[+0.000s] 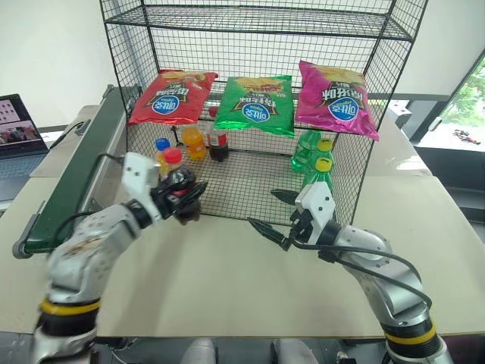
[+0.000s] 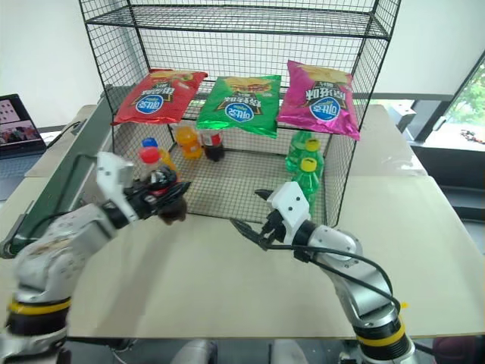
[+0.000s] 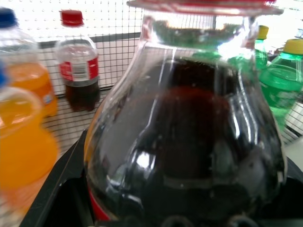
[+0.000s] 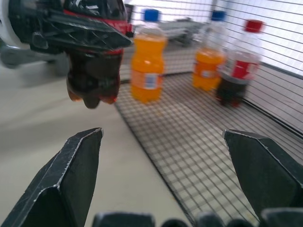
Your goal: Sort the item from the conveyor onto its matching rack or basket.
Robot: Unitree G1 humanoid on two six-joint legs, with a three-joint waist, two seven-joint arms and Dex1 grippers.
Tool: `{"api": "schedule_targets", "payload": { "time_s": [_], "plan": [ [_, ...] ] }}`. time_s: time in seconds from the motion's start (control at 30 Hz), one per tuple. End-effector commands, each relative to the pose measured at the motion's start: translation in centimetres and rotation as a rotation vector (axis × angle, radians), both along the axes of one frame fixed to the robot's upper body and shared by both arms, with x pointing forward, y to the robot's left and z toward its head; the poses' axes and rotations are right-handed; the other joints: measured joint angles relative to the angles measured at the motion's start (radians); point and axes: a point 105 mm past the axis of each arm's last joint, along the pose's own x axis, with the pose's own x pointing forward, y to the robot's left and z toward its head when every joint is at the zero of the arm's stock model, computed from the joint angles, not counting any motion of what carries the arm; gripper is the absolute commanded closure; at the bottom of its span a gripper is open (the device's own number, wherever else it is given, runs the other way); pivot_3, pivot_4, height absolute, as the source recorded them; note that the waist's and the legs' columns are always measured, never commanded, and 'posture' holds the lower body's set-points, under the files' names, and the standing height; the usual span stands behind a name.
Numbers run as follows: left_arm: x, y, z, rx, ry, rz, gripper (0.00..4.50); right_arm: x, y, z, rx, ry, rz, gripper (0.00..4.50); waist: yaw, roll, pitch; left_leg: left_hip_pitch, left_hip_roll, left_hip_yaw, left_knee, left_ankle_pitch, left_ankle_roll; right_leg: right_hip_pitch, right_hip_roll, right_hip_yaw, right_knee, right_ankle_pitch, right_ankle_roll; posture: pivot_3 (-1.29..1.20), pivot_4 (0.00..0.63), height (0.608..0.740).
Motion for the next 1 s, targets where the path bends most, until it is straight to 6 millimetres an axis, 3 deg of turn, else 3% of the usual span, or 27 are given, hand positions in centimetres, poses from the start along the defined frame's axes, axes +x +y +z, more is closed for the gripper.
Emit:
{"api": "schedule_targets", "payload": {
  "time_s": [0.03, 0.13, 0.33, 0.6, 0.67, 0.7, 1.0],
  "plan": [
    [3.7, -1.3, 1.9, -0.012, -0.137, 0.032, 1.41, -0.1, -0.1, 1.2, 0.023, -0.065, -0.105, 0.00, 0.007, 0.000, 0.000, 0.000, 0.000, 0.000, 0.000, 0.000, 0.000, 0.000, 0.000, 0.000, 0.000, 0.000, 0.000, 0.00, 0.150, 0.738],
    [6.3, -3.8, 2.1, -0.043, -0.177, 0.020, 1.41, 0.2, 0.0, 1.3, 0.044, -0.078, -0.166, 0.00, 0.019, -0.001, 0.001, -0.002, -0.002, -0.001, 0.001, 0.000, 0.000, 0.000, 0.000, -0.001, -0.001, 0.000, 0.000, 0.00, 0.150, 0.738],
    [9.1, -7.3, 1.9, -0.081, -0.233, 0.024, 1.41, 0.7, 0.1, 1.8, 0.057, -0.098, -0.229, 0.00, 0.015, -0.001, 0.001, -0.004, -0.004, 0.000, 0.003, 0.000, 0.000, 0.000, -0.002, 0.000, -0.002, 0.001, 0.002, 0.00, 0.150, 0.738],
    [10.2, -7.7, -1.1, -0.050, -0.193, 0.069, 1.41, 1.0, -0.4, 2.0, 0.043, -0.103, -0.291, 0.00, 0.004, -0.001, 0.001, -0.003, -0.004, -0.001, 0.003, 0.000, 0.001, 0.000, -0.002, 0.000, -0.001, -0.001, 0.004, 0.00, 0.150, 0.738],
    [10.2, -7.6, -1.4, -0.047, -0.187, 0.069, 0.34, 1.1, -0.5, 2.0, 0.043, -0.101, -0.298, 0.00, 0.007, -0.001, 0.001, -0.003, -0.004, -0.001, 0.003, 0.000, 0.001, 0.000, -0.002, 0.000, 0.000, -0.001, 0.005, 0.00, 0.150, 0.738],
    [10.2, -7.6, -1.6, -0.050, -0.183, 0.068, 0.04, 1.1, -0.5, 2.0, 0.044, -0.101, -0.299, 0.00, 0.008, -0.001, 0.001, -0.003, -0.004, -0.001, 0.003, 0.000, 0.001, 0.000, -0.002, 0.000, 0.000, -0.001, 0.005, 0.00, 0.150, 0.738],
    [8.9, -7.2, -1.8, -0.062, -0.165, -0.005, 0.04, 1.5, -0.4, 2.1, 0.053, -0.097, -0.281, 0.00, 0.010, -0.001, 0.000, -0.003, -0.004, -0.001, 0.004, 0.000, 0.001, 0.001, -0.002, 0.000, 0.000, -0.001, 0.005, 0.00, 0.150, 0.738]
  ]
}}
